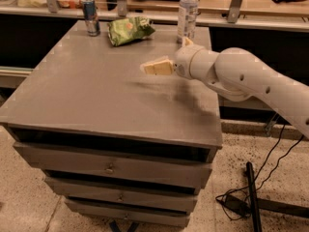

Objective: Pick green jalapeno chip bag

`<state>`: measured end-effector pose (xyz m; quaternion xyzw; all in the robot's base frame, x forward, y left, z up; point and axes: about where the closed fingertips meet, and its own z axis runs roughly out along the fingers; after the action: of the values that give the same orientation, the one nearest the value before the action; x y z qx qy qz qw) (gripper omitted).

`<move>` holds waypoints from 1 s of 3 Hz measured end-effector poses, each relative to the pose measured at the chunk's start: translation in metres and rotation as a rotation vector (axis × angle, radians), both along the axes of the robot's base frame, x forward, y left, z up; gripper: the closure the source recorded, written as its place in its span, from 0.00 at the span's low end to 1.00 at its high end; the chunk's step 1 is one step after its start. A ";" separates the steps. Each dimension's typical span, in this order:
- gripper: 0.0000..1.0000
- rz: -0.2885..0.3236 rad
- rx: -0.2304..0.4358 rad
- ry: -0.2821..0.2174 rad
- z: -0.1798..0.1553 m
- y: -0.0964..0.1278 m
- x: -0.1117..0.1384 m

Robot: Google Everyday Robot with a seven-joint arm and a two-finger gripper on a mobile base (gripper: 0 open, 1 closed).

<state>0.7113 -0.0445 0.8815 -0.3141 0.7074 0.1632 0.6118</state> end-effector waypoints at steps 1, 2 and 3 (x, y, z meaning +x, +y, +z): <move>0.00 0.049 0.022 -0.009 -0.001 0.028 0.026; 0.00 0.084 0.036 -0.017 -0.001 0.049 0.046; 0.00 0.089 0.037 -0.020 -0.001 0.062 0.068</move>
Offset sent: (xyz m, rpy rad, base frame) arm 0.0782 0.0745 -0.0017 0.0561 -0.0287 0.1277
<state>0.7795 0.0173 0.8803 -0.3353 0.6834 0.2003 0.6167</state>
